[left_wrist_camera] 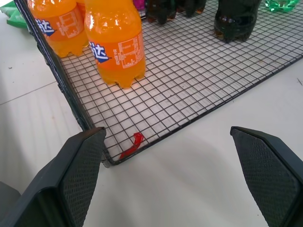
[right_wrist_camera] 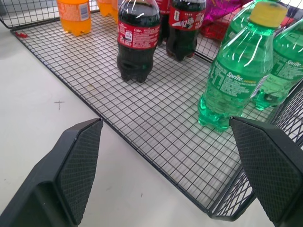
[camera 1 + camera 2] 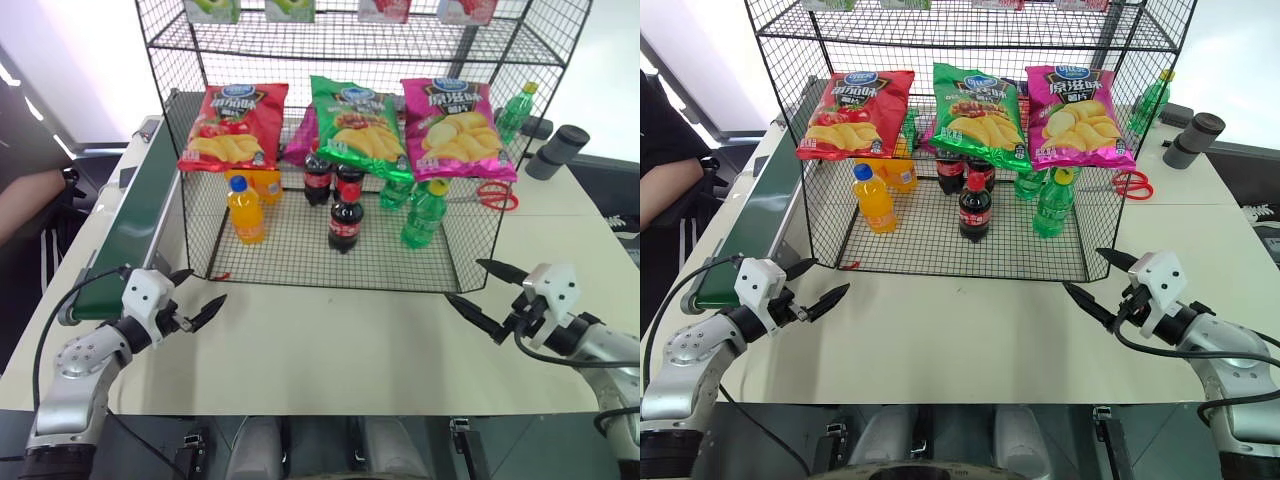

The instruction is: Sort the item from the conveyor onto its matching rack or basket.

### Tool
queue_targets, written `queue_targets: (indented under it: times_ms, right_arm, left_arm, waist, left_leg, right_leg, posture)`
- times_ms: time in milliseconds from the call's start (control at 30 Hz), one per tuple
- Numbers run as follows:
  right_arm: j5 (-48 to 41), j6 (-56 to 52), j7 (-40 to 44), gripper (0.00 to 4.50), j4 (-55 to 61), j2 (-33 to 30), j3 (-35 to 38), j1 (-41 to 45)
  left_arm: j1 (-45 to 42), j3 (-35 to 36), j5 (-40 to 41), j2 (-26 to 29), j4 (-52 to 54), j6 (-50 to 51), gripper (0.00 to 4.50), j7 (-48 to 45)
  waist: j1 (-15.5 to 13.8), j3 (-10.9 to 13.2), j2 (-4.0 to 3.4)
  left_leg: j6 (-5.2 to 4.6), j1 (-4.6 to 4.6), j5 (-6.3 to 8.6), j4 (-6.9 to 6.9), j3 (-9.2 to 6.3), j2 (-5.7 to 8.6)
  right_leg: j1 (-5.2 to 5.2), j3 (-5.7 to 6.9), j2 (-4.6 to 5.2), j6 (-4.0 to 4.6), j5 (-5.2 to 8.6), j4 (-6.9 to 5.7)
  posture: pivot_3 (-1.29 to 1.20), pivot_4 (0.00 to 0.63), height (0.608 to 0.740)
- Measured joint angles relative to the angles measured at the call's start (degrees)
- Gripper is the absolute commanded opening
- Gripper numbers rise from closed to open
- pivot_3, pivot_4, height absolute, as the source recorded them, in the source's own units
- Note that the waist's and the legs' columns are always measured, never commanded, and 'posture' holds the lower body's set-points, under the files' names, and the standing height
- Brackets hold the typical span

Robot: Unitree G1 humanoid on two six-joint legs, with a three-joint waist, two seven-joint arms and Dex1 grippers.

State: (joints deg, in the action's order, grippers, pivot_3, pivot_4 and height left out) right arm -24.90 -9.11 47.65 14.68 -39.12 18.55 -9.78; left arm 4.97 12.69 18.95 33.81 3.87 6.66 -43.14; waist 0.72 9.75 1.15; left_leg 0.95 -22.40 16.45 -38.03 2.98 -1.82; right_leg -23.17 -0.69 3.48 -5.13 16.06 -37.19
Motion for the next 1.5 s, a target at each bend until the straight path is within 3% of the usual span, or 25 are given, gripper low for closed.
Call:
queue_targets:
  times_ms: [600, 1500]
  right_arm:
    - [1.5, 0.0, -2.2, 4.44, 0.3, 2.0, -1.6, 2.1]
    - [2.3, 1.2, -3.9, 4.44, -0.5, 4.3, -4.0, 4.3]
  left_arm:
    - [-1.9, -0.3, 0.9, -0.5, 1.5, 5.3, 4.50, 1.2]
    - [-4.9, -1.3, 0.0, -3.0, 0.7, 5.1, 4.50, 2.8]
  waist:
    - [0.0, 0.0, -0.01]
    - [0.1, 0.0, 0.00]
  left_leg:
    - [0.00, 0.05, -0.01, -0.05, -0.02, 0.00]
    - [0.00, 0.06, -0.01, -0.06, -0.03, -0.02]
  right_leg:
    - [0.02, 0.00, -0.02, 0.00, 0.00, -0.13]
    - [0.02, 0.00, -0.08, -0.01, 0.00, -0.14]
  posture:
    - [0.00, 0.150, 0.740]
    - [0.00, 0.150, 0.740]
